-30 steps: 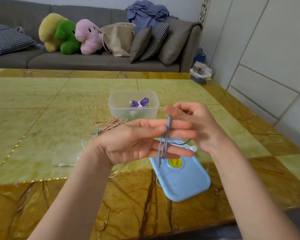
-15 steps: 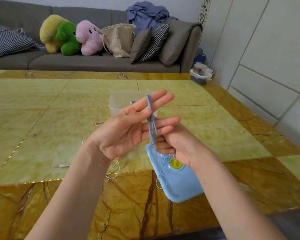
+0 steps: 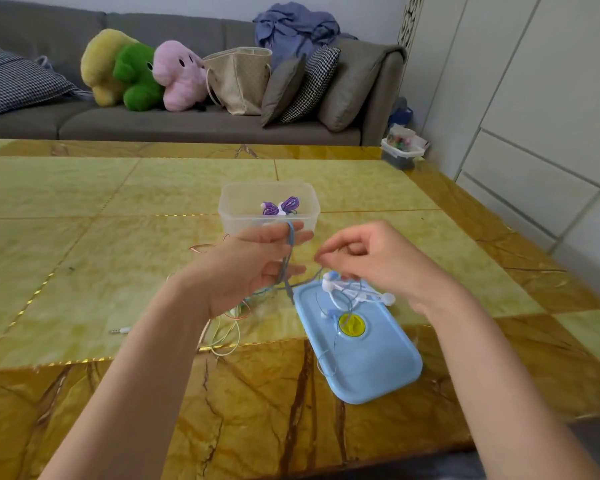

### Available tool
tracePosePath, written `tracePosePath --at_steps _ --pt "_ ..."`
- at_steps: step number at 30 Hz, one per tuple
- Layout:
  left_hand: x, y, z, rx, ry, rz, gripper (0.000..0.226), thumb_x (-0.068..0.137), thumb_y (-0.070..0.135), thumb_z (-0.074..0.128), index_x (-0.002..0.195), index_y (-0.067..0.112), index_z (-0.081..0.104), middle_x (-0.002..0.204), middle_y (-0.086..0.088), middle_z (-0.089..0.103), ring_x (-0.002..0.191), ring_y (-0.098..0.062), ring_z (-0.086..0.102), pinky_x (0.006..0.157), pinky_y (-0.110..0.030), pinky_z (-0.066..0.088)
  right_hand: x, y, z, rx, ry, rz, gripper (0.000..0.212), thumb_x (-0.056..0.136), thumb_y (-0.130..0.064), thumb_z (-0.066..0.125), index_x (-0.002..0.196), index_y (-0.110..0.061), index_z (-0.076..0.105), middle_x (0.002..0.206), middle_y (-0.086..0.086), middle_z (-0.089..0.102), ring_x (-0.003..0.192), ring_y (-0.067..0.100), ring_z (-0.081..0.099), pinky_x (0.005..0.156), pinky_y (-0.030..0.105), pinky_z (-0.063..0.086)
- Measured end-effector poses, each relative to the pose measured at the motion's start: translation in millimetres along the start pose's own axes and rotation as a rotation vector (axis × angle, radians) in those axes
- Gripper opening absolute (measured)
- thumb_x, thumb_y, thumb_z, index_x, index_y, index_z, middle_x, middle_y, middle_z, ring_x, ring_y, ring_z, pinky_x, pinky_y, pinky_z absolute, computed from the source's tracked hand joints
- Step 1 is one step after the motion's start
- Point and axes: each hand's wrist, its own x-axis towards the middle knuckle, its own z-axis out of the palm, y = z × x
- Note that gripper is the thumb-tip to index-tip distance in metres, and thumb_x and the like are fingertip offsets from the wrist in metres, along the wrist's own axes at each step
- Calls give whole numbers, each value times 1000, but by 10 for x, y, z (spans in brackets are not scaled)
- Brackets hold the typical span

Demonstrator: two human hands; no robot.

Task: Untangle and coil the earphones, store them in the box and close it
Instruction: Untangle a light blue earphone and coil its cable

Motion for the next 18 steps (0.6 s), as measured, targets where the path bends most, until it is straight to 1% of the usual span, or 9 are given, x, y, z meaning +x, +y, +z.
tracePosePath --at_steps 2,4,6,9,10,12,14,16,18 --pt "-23 -14 33 36 -99 -68 39 96 3 40 132 14 49 125 8 62 98 -29 67 85 -31 54 -17 -6 -68 71 53 -66 9 88 -10 61 89 -14 70 79 24 64 63 10 52 68 21 47" --pt "-35 -29 93 64 -200 -116 37 96 6 40 130 15 50 123 10 63 96 -31 68 81 -30 56 -18 -16 -81 171 91 -106 13 90 -7 57 89 -14 68 66 8 62 64 11 53 71 23 48" --pt "-39 -42 139 82 -292 -147 35 96 6 39 127 16 52 122 9 64 96 -33 68 78 -27 56 -11 -16 -82 272 126 -117 13 92 -4 53 92 -10 65 57 -3 51 55 12 49 60 21 47" --pt "-58 -37 173 95 -486 -156 38 97 6 36 131 16 49 129 3 60 104 -36 64 89 -33 53 -29 -15 -115 394 186 -130 10 91 -3 54 94 -8 62 55 -2 43 41 7 29 41 15 29" --pt "-66 -26 177 74 -558 -142 38 97 8 37 132 16 49 131 1 59 105 -36 63 90 -34 52 -33 -13 -124 402 203 -136 10 90 -3 55 94 -10 62 55 -4 45 40 5 27 39 14 26" --pt "-77 4 172 -1 -673 -102 39 95 11 39 132 16 51 133 -2 57 106 -34 63 91 -35 51 -36 -15 -109 420 222 -142 10 88 -4 58 91 -12 62 56 -6 48 39 1 32 39 12 29" --pt "-75 27 154 -96 -770 -52 40 95 12 41 134 15 50 136 -3 54 108 -33 62 94 -37 50 -35 -12 -55 489 172 -134 7 87 -5 59 90 -12 62 53 -9 51 42 -1 41 42 12 35" --pt "-67 36 129 -236 -838 9 42 96 11 40 138 12 44 140 -2 49 111 -34 60 97 -39 48 -34 -20 31 545 52 -109 2 86 -11 60 86 -13 61 51 -11 53 43 1 44 41 13 34" --pt "-50 42 106 -348 -820 57 43 96 9 40 139 11 42 142 -1 46 115 -36 57 99 -42 46 -27 -28 115 559 -12 -57 13 87 -20 57 76 -13 59 47 -9 51 39 2 44 38 14 35"
